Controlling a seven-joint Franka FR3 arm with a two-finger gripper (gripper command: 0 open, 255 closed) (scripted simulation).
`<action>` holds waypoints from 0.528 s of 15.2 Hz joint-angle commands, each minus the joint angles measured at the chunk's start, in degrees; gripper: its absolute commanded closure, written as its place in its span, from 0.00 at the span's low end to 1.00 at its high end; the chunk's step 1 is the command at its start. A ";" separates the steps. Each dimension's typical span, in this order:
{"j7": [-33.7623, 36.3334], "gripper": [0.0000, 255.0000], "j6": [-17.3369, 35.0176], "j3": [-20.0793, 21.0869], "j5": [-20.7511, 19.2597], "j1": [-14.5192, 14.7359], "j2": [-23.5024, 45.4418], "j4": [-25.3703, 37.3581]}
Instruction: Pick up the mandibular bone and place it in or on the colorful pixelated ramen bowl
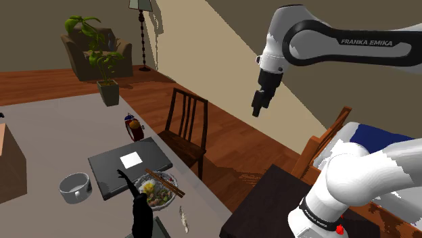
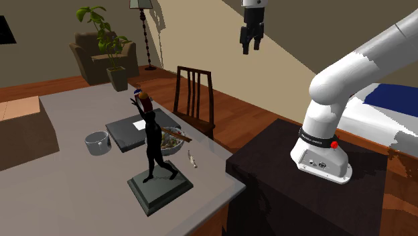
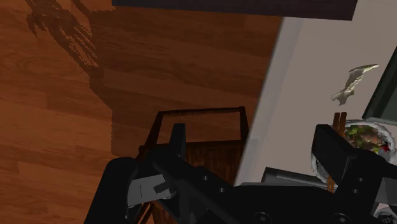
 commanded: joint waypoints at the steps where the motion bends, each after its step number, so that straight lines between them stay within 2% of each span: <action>1: 0.00 0.00 0.00 0.00 0.00 0.00 0.00 0.00; 8: 9.13 0.00 11.18 6.03 4.86 1.99 0.45 -10.27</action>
